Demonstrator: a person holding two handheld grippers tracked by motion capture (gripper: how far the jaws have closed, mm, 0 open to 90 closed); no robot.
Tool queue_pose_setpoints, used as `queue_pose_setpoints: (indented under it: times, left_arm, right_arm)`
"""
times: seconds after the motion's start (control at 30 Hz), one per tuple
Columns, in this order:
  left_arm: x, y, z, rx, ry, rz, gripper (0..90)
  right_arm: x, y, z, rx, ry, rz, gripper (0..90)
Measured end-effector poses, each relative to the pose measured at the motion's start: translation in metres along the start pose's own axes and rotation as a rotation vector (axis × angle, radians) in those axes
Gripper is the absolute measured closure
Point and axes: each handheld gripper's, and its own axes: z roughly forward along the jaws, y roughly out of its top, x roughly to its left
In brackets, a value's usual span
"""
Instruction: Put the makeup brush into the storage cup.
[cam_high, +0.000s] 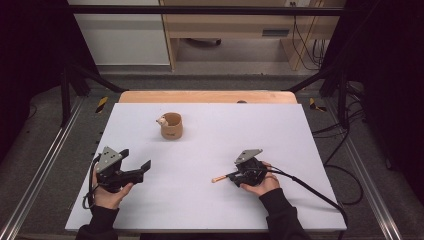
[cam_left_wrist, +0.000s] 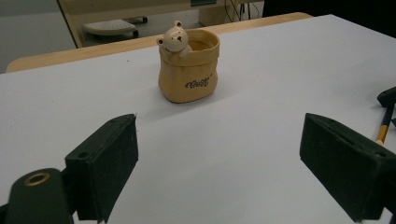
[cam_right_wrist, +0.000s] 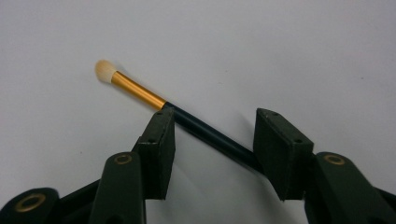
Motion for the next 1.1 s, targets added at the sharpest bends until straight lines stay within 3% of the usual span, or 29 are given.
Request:
queue_pose_setpoints:
  times: [0.73,1.07,1.1]
  left_arm:
    - [0.0001,0.0001,-0.0004,-0.002,0.000,-0.001,11.5]
    - [-0.0001,0.0002,-0.0005,-0.003,-0.001,-0.001,11.6]
    - [-0.0002,0.0002,-0.0005,-0.003,0.000,0.000,11.6]
  right_arm:
    - [0.0047,-0.0015,-0.0070,0.040,-0.013,0.028,78.4]
    - [0.0060,-0.0025,-0.0085,0.048,-0.011,0.033,83.5]
    - [0.0068,-0.0023,-0.0088,0.051,-0.011,0.049,83.6]
